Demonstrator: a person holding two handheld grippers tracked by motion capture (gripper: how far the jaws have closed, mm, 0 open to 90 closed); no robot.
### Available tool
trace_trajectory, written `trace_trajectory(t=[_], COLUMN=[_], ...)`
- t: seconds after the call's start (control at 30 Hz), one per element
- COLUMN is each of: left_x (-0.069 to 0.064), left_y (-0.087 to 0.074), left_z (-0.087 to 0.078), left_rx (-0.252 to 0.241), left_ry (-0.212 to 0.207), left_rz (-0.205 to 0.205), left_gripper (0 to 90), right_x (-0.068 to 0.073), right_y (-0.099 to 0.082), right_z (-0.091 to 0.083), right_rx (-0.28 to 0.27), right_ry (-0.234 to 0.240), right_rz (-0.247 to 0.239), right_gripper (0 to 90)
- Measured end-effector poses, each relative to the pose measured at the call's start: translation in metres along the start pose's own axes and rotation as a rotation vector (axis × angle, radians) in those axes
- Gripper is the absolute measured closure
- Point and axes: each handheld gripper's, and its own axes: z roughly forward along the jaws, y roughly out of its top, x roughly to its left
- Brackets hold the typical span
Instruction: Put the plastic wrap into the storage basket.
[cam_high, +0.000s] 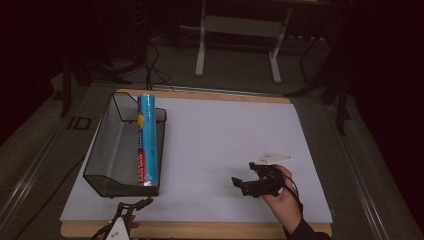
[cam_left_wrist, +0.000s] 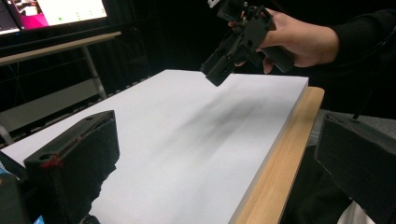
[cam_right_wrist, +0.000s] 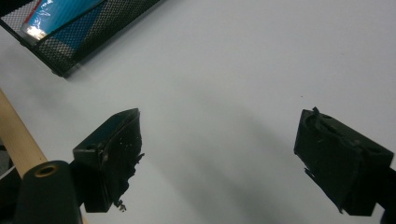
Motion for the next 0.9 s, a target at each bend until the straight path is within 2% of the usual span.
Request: trace_trajectory(t=[0.23,0.3,0.4,0.5,0.7,0.83,0.9], left_x=[0.0,-0.001,0.001,0.001,0.002,0.002,0.002], left_y=[0.0,0.0,0.0,0.0,0.0,0.0,0.0], left_z=[0.0,0.0,0.0,0.0,-0.001,-0.001,-0.001], left_rx=[0.002,0.003,0.008,0.007,0.006,0.005,0.007], left_ry=[0.003,0.003,0.005,0.007,0.008,0.008,0.007], left_rz=[0.001,0.005,0.002,0.005,0.002,0.002,0.002], left_gripper=[0.6,0.6,0.6,0.6,0.6,0.6,0.6], right_x=[-0.005,-0.007,-0.008,-0.011,-0.013,-0.015,-0.015], right_y=[-0.012,-0.018,-0.015,-0.014,-0.018,-0.018,-0.018], right_z=[-0.005,-0.002,-0.002,-0.002,0.006,0.006,0.005], right_rx=[0.01,0.028,0.017,-0.007,0.022,0.018,-0.002], right_ry=[-0.009,-0.005,-0.015,-0.001,-0.003,0.002,-0.001], right_rz=[0.006,0.0,-0.02,0.002,-0.008,-0.003,-0.006], right_gripper=[14.7,14.5,14.5,14.2,14.2,14.0,13.8])
